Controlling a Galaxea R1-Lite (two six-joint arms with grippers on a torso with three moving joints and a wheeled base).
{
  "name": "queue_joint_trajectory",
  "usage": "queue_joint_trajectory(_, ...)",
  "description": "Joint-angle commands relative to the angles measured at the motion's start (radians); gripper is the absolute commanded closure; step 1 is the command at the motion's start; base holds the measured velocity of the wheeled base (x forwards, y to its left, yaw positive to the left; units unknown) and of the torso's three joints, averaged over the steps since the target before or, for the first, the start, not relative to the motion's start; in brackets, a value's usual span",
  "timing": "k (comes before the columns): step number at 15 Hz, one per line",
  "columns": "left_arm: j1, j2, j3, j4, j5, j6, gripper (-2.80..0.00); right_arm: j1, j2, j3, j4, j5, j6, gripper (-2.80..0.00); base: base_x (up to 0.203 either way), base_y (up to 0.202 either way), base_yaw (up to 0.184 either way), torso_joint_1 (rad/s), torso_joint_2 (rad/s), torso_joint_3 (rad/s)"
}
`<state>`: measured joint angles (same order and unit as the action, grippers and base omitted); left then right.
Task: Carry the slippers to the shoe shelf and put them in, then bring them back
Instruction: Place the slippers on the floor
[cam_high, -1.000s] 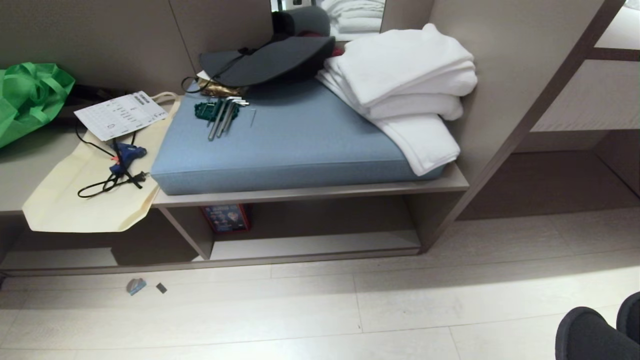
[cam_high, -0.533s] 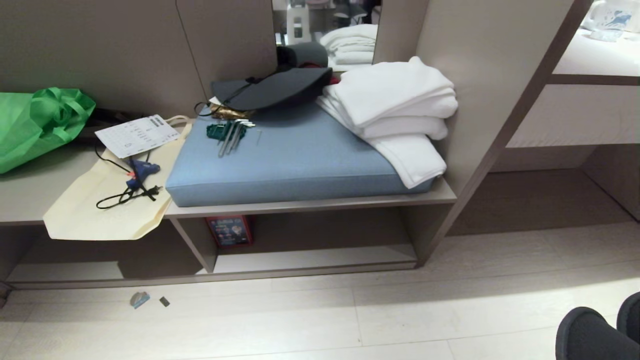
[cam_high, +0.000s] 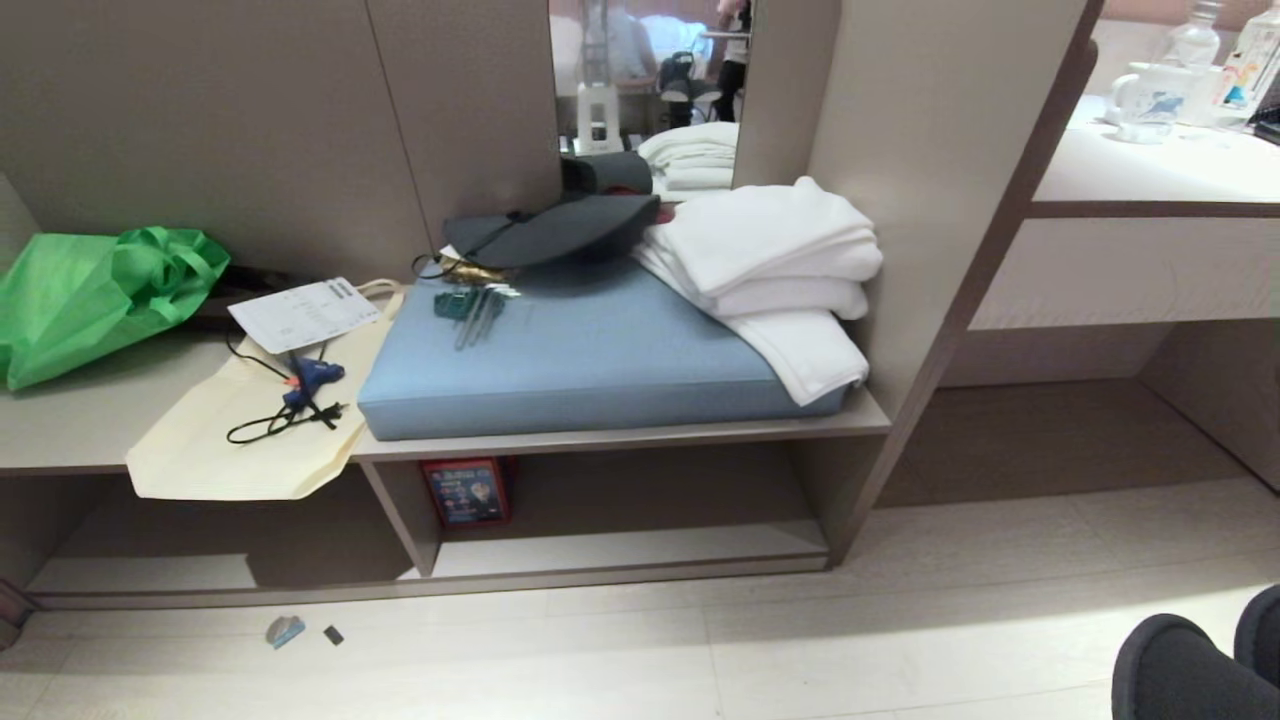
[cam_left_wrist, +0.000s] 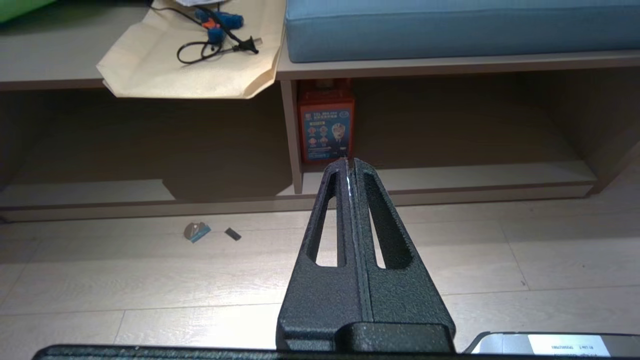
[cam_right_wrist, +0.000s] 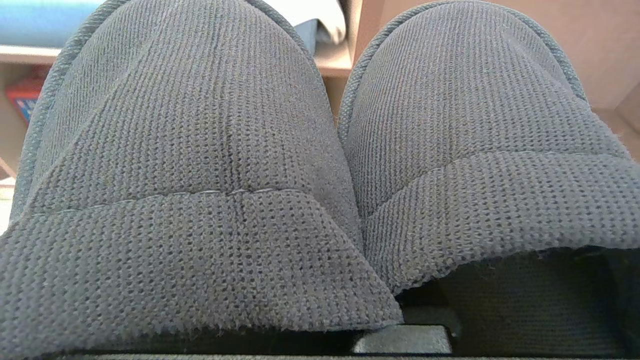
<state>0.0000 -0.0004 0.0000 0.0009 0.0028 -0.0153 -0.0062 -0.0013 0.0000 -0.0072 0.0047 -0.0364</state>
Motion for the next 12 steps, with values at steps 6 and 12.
queue_joint_trajectory(6, 0.000, 0.000, 0.000, -0.001, 0.000, 0.000, 0.00, 0.000, -0.002, 0.000, -0.001, 0.000, 0.000, 0.00, 0.000, 0.000, 0.000, 0.001, 0.00, 0.205)
queue_joint_trajectory(12, 0.002, 0.000, 0.000, 0.001, 0.000, 0.005, 0.00, 0.000, -0.002, 0.000, -0.002, 0.000, 0.000, 0.00, 0.000, 0.000, 0.000, 0.003, 0.00, 0.123)
